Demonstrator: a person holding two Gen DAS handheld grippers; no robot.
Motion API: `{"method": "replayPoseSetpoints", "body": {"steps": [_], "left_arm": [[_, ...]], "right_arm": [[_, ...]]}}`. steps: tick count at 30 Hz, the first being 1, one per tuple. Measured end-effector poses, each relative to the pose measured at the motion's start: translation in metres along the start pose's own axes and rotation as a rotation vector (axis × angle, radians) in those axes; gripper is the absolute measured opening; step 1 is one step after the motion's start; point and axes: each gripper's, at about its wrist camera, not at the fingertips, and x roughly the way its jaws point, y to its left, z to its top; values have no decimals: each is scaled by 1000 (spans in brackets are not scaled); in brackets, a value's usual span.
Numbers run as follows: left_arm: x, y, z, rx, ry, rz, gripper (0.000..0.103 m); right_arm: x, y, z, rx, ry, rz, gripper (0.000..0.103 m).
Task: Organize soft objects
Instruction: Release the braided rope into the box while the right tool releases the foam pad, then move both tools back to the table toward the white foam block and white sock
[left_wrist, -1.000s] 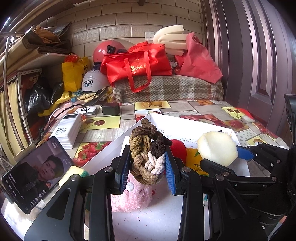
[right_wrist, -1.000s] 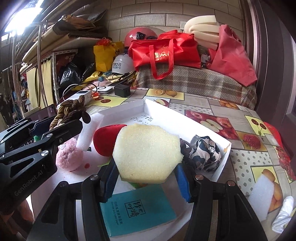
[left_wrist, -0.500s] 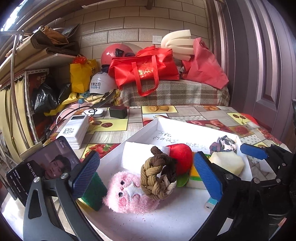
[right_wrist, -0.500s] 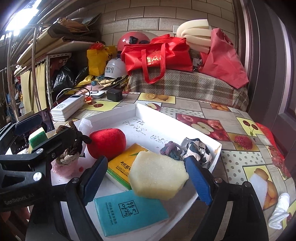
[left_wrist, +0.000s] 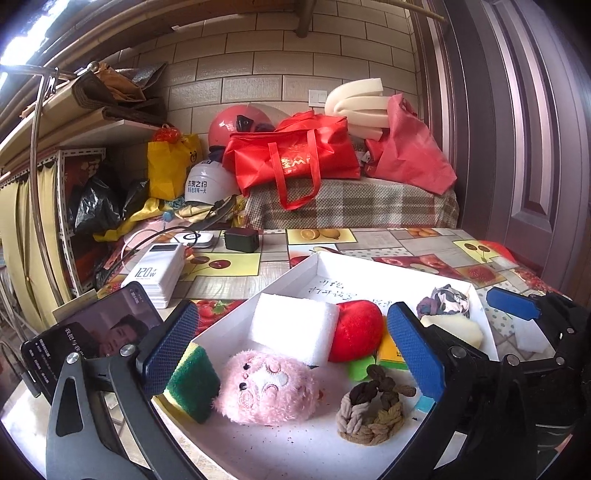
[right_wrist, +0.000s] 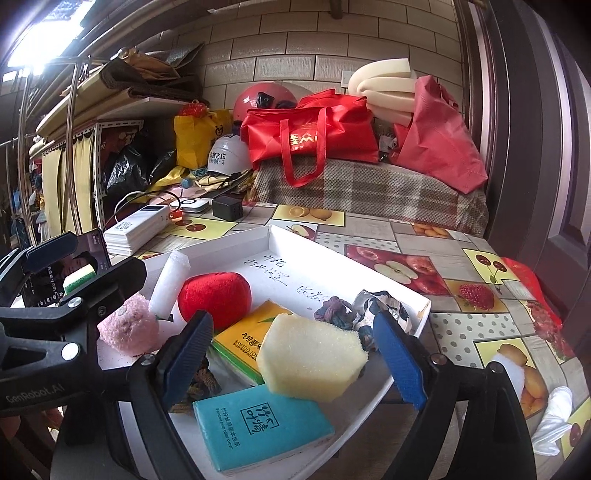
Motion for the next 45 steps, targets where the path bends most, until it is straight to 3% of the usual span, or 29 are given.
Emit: {"method": "replayPoseSetpoints", "body": {"steps": [15, 45], "left_arm": [[-16, 4, 0, -17, -24, -5, 103], [-54, -27, -12, 8, -34, -15, 103]], "right_arm": [[-18, 2, -4, -2, -62, -22, 89], [-59, -20, -28, 72, -25, -67, 89]]}}
